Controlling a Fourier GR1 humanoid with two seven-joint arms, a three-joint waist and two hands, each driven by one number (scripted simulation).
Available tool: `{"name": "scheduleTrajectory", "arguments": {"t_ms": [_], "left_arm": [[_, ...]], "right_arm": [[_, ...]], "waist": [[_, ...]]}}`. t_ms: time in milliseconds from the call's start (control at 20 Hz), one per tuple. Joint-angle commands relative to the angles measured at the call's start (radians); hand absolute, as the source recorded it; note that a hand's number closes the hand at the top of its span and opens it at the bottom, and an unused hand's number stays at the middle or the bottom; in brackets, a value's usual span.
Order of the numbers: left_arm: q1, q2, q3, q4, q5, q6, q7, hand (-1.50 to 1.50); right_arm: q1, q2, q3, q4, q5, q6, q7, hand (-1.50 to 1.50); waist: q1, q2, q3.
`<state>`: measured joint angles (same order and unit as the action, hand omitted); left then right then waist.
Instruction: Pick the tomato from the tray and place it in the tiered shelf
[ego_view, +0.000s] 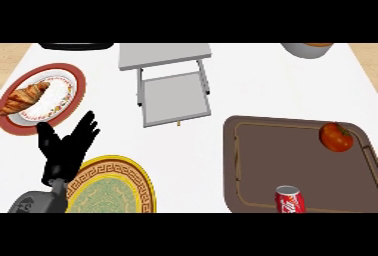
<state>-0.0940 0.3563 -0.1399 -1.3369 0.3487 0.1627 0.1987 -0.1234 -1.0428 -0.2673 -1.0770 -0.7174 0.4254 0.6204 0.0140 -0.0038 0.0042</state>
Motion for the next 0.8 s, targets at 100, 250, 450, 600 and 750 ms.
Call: {"name": "scheduleTrajectory", "arguments": {"t_ms": [100,250,450,600,750], "left_arm": [[0.012,0.004,-0.006,0.01,-0.005,-0.028,0.042,0.0],[0.042,-0.025,0.002,0.041,-0.008,-0.026,-0.001,0.0],[-0.002,-0.044,0.005,0.113,-0.023,-0.047,-0.021,0.0],[0.053,-0.003,0.028,0.035,-0.016,-0.066,-0.007,0.0],[0.003,-0.013,0.034,0.02,-0.015,-0.046,0.058,0.0]], "right_arm": [[-0.217,0.028,0.143,0.024,0.116,-0.13,0.172,-1.5],[-0.256,0.02,0.179,0.043,0.175,-0.123,0.216,-1.5],[-0.369,0.11,0.258,0.106,0.252,-0.15,0.268,-1.5],[-0.453,0.116,0.261,0.223,0.269,-0.071,0.296,-1.5],[-0.471,0.185,0.307,0.187,0.303,-0.07,0.316,-1.5]], "waist": [[0.025,0.011,-0.004],[0.016,0.009,-0.004],[0.01,0.011,-0.005],[0.02,0.01,-0.004],[0.007,0.008,-0.004]]}}
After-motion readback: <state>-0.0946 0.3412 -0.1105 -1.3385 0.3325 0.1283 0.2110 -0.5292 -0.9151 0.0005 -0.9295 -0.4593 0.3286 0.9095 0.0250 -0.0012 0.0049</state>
